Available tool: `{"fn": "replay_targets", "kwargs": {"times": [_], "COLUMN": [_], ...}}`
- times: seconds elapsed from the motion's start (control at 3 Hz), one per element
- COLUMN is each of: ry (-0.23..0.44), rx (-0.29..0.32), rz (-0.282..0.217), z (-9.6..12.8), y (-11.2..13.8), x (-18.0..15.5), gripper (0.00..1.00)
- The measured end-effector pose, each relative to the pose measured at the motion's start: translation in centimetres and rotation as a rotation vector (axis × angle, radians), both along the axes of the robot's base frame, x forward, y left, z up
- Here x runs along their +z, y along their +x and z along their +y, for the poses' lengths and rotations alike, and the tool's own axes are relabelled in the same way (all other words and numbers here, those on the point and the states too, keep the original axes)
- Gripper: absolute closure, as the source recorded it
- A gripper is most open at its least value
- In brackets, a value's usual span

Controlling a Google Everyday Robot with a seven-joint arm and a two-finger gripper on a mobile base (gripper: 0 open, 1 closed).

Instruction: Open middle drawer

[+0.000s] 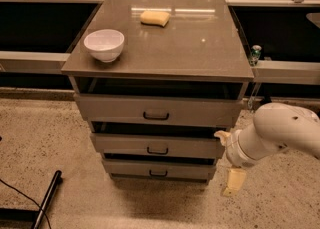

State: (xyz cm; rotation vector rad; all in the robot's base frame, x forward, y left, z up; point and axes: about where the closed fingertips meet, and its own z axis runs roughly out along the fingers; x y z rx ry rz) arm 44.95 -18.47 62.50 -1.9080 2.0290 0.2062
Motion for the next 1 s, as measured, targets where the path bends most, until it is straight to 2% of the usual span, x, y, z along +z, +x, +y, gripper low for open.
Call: {"fn": "replay_targets", "kwargs": {"times": [0.33, 0.67, 1.0], "ry": [0.000, 0.021, 0.015], "rx": [0.000, 0.060, 0.100], "rz": [0.000, -0.063, -0.102], "z": [0.0, 1.0, 1.2], "y": [0.0, 1.1, 1.7], "x": [0.0, -1.0, -0.9], "gripper": [0.00, 0.00, 0.00]}}
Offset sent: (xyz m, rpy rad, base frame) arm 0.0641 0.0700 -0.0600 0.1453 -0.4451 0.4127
